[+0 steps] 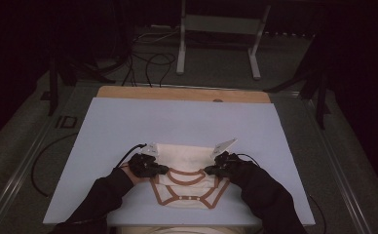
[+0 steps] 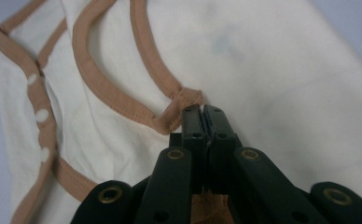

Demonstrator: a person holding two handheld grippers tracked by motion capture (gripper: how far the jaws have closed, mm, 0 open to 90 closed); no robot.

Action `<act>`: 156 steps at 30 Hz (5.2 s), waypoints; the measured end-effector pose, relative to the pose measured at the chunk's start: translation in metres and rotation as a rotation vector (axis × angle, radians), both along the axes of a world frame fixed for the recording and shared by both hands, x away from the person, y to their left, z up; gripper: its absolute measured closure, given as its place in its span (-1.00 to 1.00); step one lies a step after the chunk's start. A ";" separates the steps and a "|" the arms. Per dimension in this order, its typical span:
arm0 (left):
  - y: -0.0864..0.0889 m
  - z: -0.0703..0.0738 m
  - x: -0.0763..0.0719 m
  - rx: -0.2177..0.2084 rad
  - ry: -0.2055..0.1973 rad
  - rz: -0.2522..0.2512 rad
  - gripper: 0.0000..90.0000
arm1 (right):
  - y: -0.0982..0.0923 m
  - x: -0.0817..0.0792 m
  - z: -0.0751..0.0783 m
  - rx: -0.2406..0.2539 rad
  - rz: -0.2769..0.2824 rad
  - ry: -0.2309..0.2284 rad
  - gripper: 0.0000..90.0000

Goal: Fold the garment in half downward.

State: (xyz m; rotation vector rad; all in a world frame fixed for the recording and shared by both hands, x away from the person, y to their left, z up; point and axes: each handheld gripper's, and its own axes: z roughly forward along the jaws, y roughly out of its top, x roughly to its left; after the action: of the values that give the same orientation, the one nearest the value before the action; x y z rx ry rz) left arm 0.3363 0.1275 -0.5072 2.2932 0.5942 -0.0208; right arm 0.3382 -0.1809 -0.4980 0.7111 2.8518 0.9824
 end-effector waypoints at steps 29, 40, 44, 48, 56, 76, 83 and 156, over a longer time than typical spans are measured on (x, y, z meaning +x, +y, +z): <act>0.008 0.011 -0.065 -0.060 -0.058 -0.185 0.94 | 0.000 -0.087 0.029 0.059 0.052 -0.074 0.97; 0.010 0.002 -0.078 -0.051 0.002 -0.245 0.64 | -0.009 -0.098 0.018 0.114 0.054 -0.030 0.78; 0.009 0.002 -0.082 -0.046 0.015 -0.273 0.56 | -0.011 -0.099 0.019 0.122 0.045 -0.043 0.61; 0.008 0.003 -0.088 -0.025 0.012 -0.303 0.45 | -0.012 -0.097 0.019 0.138 0.050 -0.060 0.33; 0.014 0.009 -0.090 -0.047 -0.012 -0.279 -0.03 | -0.018 -0.093 0.027 0.201 -0.014 -0.080 -0.34; 0.007 0.034 -0.062 -0.159 -0.098 -0.158 -1.00 | -0.028 -0.070 0.039 0.265 -0.064 -0.163 -0.78; 0.006 0.041 -0.047 -0.161 -0.146 -0.130 -1.00 | -0.035 -0.053 0.044 0.290 -0.094 -0.195 -0.78; 0.030 -0.012 0.079 0.066 -0.072 0.121 0.38 | -0.064 0.052 -0.017 0.039 -0.236 -0.064 0.80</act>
State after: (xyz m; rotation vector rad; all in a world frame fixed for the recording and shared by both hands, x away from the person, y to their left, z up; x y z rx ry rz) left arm 0.4155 0.1577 -0.5193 2.3065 0.7038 0.1406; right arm 0.3899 -0.2452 -0.5153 0.9743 2.6239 1.0063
